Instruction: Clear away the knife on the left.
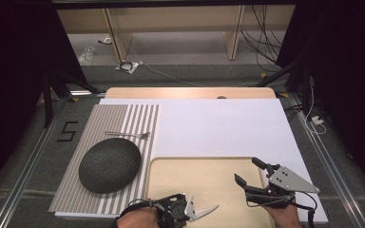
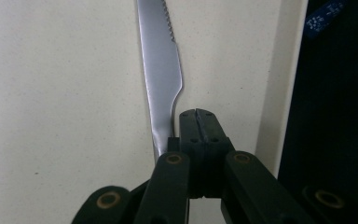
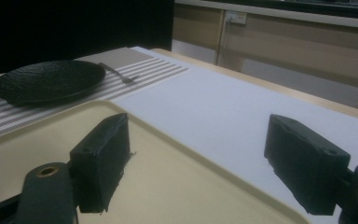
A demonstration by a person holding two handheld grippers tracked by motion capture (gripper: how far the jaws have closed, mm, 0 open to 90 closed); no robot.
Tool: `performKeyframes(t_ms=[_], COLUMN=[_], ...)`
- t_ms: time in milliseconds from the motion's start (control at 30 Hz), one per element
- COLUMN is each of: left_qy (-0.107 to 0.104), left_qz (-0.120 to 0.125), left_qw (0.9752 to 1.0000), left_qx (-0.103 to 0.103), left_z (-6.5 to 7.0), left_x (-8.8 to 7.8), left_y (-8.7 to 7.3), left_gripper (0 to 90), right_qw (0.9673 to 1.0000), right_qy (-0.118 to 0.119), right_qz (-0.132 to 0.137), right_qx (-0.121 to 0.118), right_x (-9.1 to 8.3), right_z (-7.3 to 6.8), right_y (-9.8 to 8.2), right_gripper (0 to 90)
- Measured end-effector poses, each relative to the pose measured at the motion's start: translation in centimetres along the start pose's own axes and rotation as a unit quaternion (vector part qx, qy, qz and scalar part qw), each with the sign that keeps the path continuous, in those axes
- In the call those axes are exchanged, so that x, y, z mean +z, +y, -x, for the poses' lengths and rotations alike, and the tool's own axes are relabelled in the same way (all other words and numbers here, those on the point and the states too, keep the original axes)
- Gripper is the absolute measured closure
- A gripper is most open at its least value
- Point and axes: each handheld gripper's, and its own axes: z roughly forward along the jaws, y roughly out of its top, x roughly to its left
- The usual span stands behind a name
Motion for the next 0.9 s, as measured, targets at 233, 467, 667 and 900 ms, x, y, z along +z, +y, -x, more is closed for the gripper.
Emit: performKeyframes(t_ms=[233, 467, 667, 900], left_qy=[0.007, 0.019, 0.028, 0.037], left_qz=[-0.001, 0.005, 0.011, 0.019], left_qw=[0.9999, 0.9993, 0.9986, 0.9971], left_qx=[-0.011, -0.032, -0.044, -0.063], left_z=[-0.5, -1.4, -2.3, -3.1], left_x=[0.4, 0.2, 0.0, -0.2], left_y=[-0.3, -0.9, -1.5, -2.2], left_gripper=[89.3, 89.3, 89.3, 89.3], right_qw=[1.0000, 1.0000, 1.0000, 1.0000], right_qy=[0.001, 0.001, 0.001, 0.001], right_qz=[0.000, -0.006, -0.002, -0.002], right_qx=[-0.002, -0.005, -0.004, -0.004], right_x=[0.0, 0.0, 0.0, 0.0], right_z=[0.0, -0.1, 0.0, -0.1], right_y=[0.0, 0.0, 0.0, 0.0], right_gripper=[23.1, 23.1, 23.1, 23.1])
